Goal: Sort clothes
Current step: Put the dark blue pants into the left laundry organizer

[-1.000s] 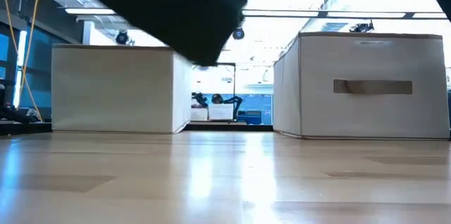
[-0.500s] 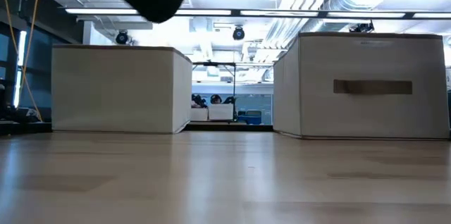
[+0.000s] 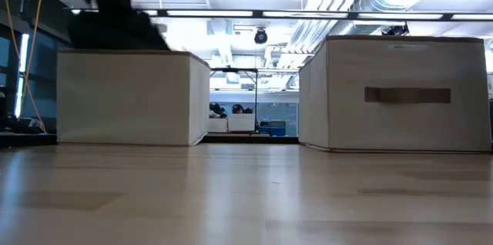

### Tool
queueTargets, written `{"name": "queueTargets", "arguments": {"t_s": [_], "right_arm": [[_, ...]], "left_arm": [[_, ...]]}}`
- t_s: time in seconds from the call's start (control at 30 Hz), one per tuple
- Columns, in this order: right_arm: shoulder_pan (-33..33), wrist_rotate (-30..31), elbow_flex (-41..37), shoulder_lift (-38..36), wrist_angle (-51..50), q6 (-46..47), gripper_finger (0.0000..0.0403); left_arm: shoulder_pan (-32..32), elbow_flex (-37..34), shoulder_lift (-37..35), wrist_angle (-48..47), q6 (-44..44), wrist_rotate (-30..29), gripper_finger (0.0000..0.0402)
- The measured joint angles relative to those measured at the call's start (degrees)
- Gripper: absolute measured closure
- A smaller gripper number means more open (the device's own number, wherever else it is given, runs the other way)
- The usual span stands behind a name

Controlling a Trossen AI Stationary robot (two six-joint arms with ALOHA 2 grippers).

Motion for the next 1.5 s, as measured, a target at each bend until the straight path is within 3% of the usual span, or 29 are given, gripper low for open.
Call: {"name": "queueTargets", "arguments": {"t_s": [0.07,0.17,0.37,0.57,0.67,0.8,0.87,1.03,1.17,1.37,1.5], "right_arm": [[0.0,-0.06,0.0,-0.14,-0.01,0.08,0.016],[0.36,-0.17,0.0,-0.23,-0.07,0.22,0.016],[0.57,-0.44,0.0,-0.24,0.01,0.6,0.016],[0.55,-0.41,0.0,-0.24,0.56,0.63,0.016],[0.42,-0.41,0.0,-0.24,1.22,0.62,0.016],[0.42,-0.39,0.0,-0.26,1.77,0.68,0.016],[0.49,-0.39,0.0,-0.26,1.76,1.59,0.016],[1.57,-0.35,0.0,-0.26,1.76,3.2,0.016],[2.33,0.01,0.0,-0.26,1.76,3.21,0.016],[2.43,0.07,0.0,-0.26,1.78,3.21,0.016],[2.43,0.09,0.0,-0.26,1.96,3.21,0.016]], "left_arm": [[2.05,-1.43,1.9,1.59,-0.2,2.16,0.0399],[1.97,2.34,3.8,1.49,2.16,4.33,0.0399],[3.44,21.34,5.15,-1.55,6.59,10.97,0.0401],[12.04,38.01,8.42,-11.47,-5.45,32.53,0.0401],[18.19,40.78,11.29,-11.98,-9.12,44.65,0.0401],[28.25,40.03,17.36,-17.31,-11.55,55.69,0.0401],[32.75,39.4,21.43,-22.35,-10.62,56.28,0.0401],[39.15,39.52,29.48,-28.19,-5.36,51.09,0.0401],[41.83,39.52,34.5,-28.51,-1.15,54.74,0.0384],[42.27,41.52,37.02,-32.16,1.14,56.37,0.0294],[42.39,49.33,36.65,-39.13,-2.33,54.7,0.0237]]}}
